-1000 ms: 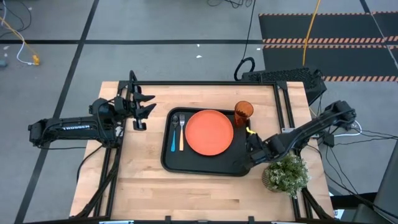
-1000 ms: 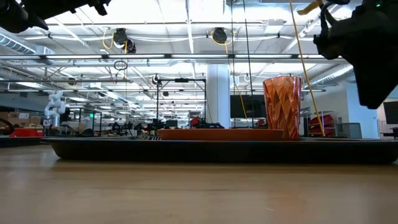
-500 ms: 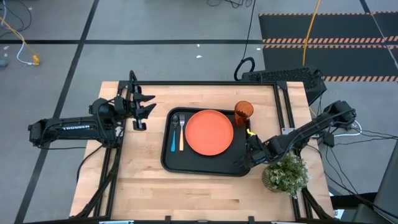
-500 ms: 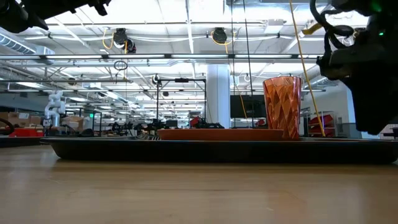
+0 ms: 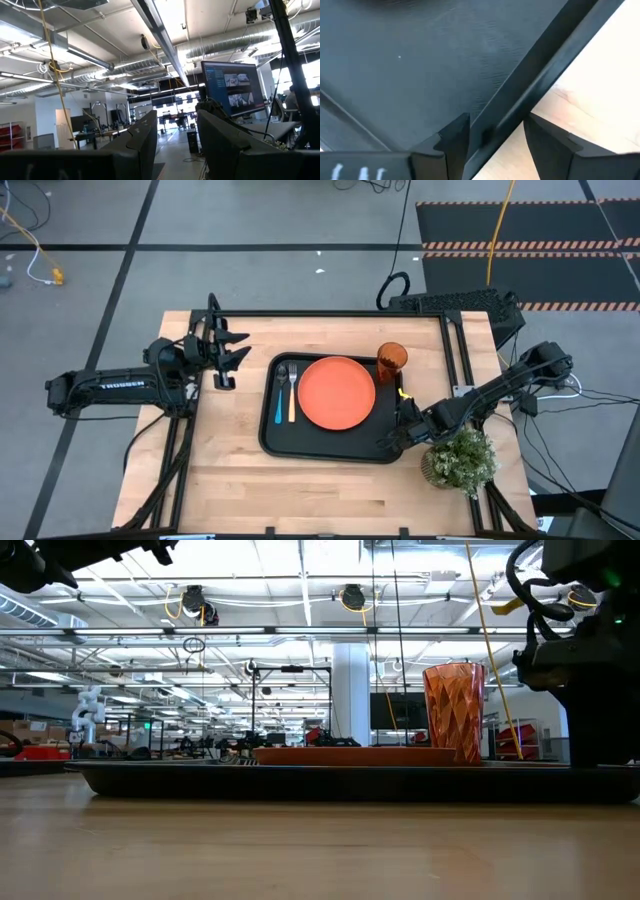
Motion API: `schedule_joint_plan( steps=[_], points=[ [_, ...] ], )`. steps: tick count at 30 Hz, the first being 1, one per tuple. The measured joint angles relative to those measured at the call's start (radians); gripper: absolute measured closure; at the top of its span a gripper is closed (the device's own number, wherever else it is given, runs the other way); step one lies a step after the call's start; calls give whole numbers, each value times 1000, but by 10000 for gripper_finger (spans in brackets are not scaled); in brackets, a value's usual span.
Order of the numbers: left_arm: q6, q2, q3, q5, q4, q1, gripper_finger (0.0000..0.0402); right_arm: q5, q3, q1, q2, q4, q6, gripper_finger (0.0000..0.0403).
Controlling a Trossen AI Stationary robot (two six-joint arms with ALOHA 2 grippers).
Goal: Pick and place plate/cup/fork/spoon on tray
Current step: Adjust the black serving tray
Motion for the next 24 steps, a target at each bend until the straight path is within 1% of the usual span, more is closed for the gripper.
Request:
schedule_joint_plan(
  steps=[6, 15, 18, 24],
  points=[
    [0, 0, 0, 0, 0, 0, 259, 0, -3, -8, 0, 1, -34, 227],
    [2, 0, 0, 0, 0, 0, 259, 3, -3, -54, 0, -2, -129, 264],
    [3, 0, 0, 0, 0, 0, 259, 3, -3, -60, 0, -1, -135, 274],
    [5, 0, 0, 0, -1, 0, 259, 3, -3, -61, 0, 0, -146, 283]
  ],
)
